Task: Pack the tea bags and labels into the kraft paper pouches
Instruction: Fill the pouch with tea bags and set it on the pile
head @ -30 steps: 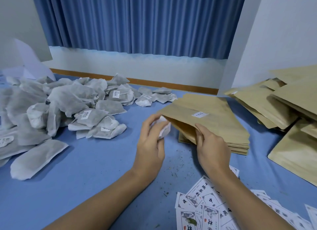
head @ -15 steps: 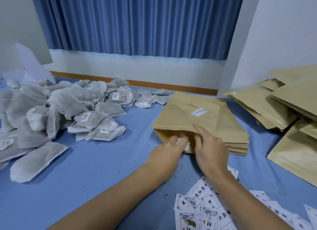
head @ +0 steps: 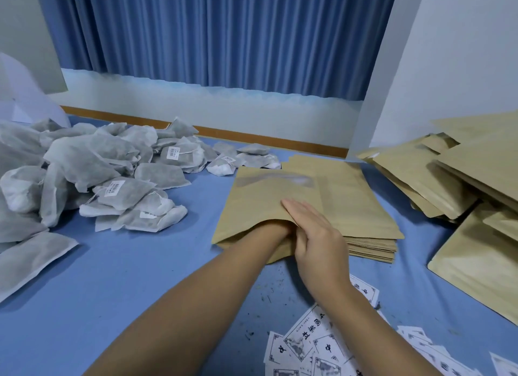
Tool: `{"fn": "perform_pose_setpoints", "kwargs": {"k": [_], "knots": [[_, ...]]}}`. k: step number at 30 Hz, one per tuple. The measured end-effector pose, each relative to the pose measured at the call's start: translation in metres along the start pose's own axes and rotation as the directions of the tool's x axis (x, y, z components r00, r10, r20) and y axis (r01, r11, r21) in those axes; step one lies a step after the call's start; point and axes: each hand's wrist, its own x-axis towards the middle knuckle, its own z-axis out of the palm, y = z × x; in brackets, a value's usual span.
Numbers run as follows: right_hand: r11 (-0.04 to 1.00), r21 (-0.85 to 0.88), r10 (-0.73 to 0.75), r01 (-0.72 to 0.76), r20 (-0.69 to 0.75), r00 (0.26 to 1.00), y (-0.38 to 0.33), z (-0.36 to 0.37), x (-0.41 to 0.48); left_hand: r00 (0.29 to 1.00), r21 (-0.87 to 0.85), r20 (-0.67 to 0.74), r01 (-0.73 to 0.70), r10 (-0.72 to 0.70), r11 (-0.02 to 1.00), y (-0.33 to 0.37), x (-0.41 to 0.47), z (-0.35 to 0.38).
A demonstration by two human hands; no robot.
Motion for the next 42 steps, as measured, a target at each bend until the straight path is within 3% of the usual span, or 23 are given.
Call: {"fn": "perform_pose_setpoints", "kwargs": {"k": [1,2,3,4,6,8,9,10,11,13,15,17,20,23,26,29,33,35,37,39,41,42], "knots": [[1.000,0.001,0.023,-0.023,0.008,1.000,0.002,-0.001,0.004,0.992,-0.100,-0.077,-0.105,0.098,0.989,0.000,0.002,-0.017],[0.999,-0.002,0.054,-0.054,0.008,0.999,0.003,-0.003,0.008,0.953,-0.018,-0.224,-0.211,0.202,0.977,-0.005,-0.001,-0.017],[0.996,-0.009,0.083,-0.083,-0.002,0.997,0.003,-0.005,0.013,0.904,-0.105,-0.260,-0.376,0.340,0.920,-0.011,-0.004,-0.018],[0.994,-0.024,0.105,-0.105,-0.016,0.994,0.003,-0.007,0.018,0.826,-0.104,-0.376,-0.487,0.419,0.867,-0.020,-0.011,-0.023],[0.987,-0.086,0.132,-0.135,-0.038,0.991,0.005,-0.009,0.029,0.578,0.043,-0.635,-0.636,0.512,0.771,-0.040,-0.022,-0.017],[0.974,-0.152,0.160,-0.167,-0.056,0.986,0.009,-0.009,0.040,0.277,0.171,-0.856,-0.645,0.436,0.745,-0.074,-0.026,-0.019],[0.968,-0.167,0.179,-0.188,-0.066,0.982,0.012,-0.008,0.045,0.186,0.192,-0.915,-0.578,0.357,0.793,-0.094,-0.024,-0.028],[0.963,-0.173,0.198,-0.208,-0.073,0.977,0.014,-0.007,0.049,0.178,0.172,-0.942,-0.467,0.283,0.867,-0.114,-0.020,-0.040],[0.958,-0.179,0.215,-0.225,-0.073,0.974,0.015,-0.006,0.053,0.236,0.111,-0.953,-0.314,0.191,0.943,-0.134,-0.013,-0.051],[0.949,-0.194,0.242,-0.250,-0.061,0.968,0.017,-0.001,0.056,0.441,-0.050,-0.895,0.063,-0.073,0.997,-0.172,0.001,-0.067],[0.946,-0.197,0.250,-0.259,-0.065,0.966,0.018,0.005,0.055,0.586,-0.179,-0.739,0.305,-0.332,0.935,-0.210,0.013,-0.080],[0.941,-0.210,0.257,-0.264,-0.063,0.964,0.019,0.013,0.052,0.682,-0.241,-0.546,0.428,-0.486,0.871,-0.239,0.021,-0.085],[0.934,-0.198,0.295,-0.298,-0.043,0.954,0.020,0.024,0.050,0.724,-0.274,-0.381,0.505,-0.575,0.818,-0.251,0.026,-0.079],[0.931,-0.208,0.303,-0.301,-0.027,0.953,0.020,0.033,0.044,0.710,-0.182,-0.452,0.519,-0.540,0.835,-0.244,0.027,-0.070],[0.931,-0.214,0.302,-0.297,-0.010,0.953,0.020,0.037,0.041,0.710,-0.146,-0.511,0.484,-0.485,0.863,-0.232,0.025,-0.061],[0.933,-0.194,0.307,-0.303,-0.012,0.952,0.019,0.037,0.040,0.751,-0.142,-0.518,0.396,-0.409,0.907,-0.202,0.025,-0.049],[0.949,-0.162,0.272,-0.270,-0.009,0.962,0.020,0.035,0.037,0.787,-0.213,-0.559,0.169,-0.262,0.962,-0.156,0.017,-0.029],[0.951,-0.148,0.276,-0.273,0.003,0.961,0.022,0.034,0.037,0.786,-0.320,-0.590,-0.019,-0.184,0.947,-0.141,0.009,-0.021],[0.949,-0.136,0.287,-0.283,0.007,0.958,0.025,0.034,0.038,0.767,-0.486,-0.632,-0.278,-0.113,0.829,-0.129,-0.001,-0.015],[0.949,-0.133,0.289,-0.285,0.009,0.957,0.027,0.034,0.038,0.775,-0.604,-0.631,-0.452,-0.046,0.657,-0.121,-0.012,-0.008],[0.949,-0.127,0.290,-0.287,0.006,0.957,0.028,0.034,0.037,0.824,-0.672,-0.564,-0.493,0.050,0.552,-0.115,-0.019,-0.001],[0.949,-0.120,0.294,-0.292,0.002,0.956,0.030,0.033,0.037,0.847,-0.686,-0.524,-0.482,0.091,0.545,-0.113,-0.021,0.001]]}}
